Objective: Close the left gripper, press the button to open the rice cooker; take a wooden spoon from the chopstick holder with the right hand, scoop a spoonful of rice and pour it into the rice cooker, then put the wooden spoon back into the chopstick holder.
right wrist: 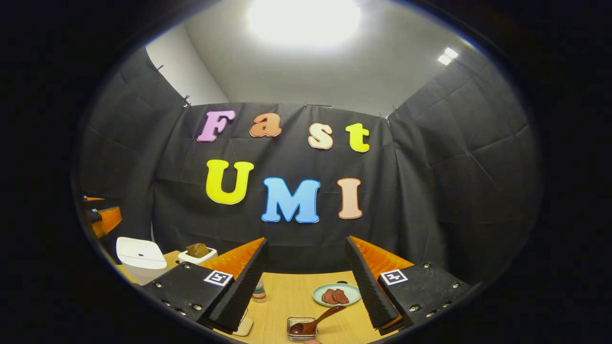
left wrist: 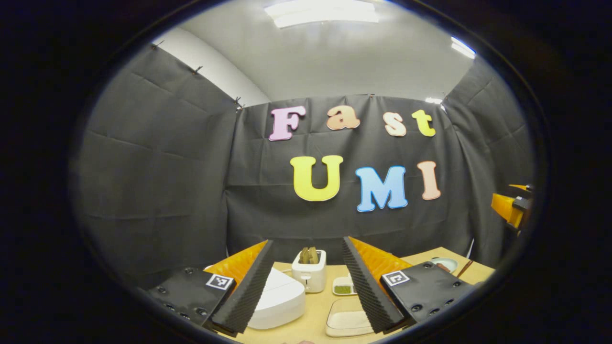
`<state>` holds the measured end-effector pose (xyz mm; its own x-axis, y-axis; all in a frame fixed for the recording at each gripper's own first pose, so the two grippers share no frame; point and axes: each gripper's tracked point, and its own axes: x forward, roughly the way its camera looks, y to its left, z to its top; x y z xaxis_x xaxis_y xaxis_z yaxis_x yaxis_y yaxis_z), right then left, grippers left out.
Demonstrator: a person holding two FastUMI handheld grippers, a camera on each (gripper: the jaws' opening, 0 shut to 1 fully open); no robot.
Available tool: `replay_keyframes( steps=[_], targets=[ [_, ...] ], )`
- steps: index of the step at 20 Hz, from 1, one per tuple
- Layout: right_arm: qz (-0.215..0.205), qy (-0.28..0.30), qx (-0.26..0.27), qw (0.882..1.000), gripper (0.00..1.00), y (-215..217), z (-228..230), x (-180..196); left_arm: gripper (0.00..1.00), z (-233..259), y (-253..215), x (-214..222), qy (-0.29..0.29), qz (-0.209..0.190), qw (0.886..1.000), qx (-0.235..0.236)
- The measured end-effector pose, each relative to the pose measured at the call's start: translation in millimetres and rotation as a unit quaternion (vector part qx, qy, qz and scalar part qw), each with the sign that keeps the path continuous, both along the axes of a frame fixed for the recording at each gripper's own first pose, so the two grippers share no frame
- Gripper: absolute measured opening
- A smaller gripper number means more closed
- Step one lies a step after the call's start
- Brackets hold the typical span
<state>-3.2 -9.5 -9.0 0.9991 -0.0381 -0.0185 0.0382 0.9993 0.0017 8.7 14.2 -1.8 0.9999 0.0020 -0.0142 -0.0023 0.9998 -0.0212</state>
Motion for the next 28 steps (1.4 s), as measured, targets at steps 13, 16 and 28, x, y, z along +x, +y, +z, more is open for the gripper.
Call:
replay_keyframes(
  steps=[13,16,28],
  targets=[
    [0.004,0.009,-0.009,1.0,0.96,0.6,-7.9,0.4,0.58,7.3,22.9,7.9,-0.009,0.002,1.0,0.001],
    [0.0,0.008,-0.011,1.0,0.96,1.9,-6.7,0.4,0.34,10.3,25.3,6.6,-0.012,-0.006,1.0,-0.005],
    [-0.023,0.011,-0.022,0.999,0.96,19.4,-8.8,1.9,0.09,-26.2,86.3,65.7,0.03,-0.013,0.999,-0.009]
  ],
)
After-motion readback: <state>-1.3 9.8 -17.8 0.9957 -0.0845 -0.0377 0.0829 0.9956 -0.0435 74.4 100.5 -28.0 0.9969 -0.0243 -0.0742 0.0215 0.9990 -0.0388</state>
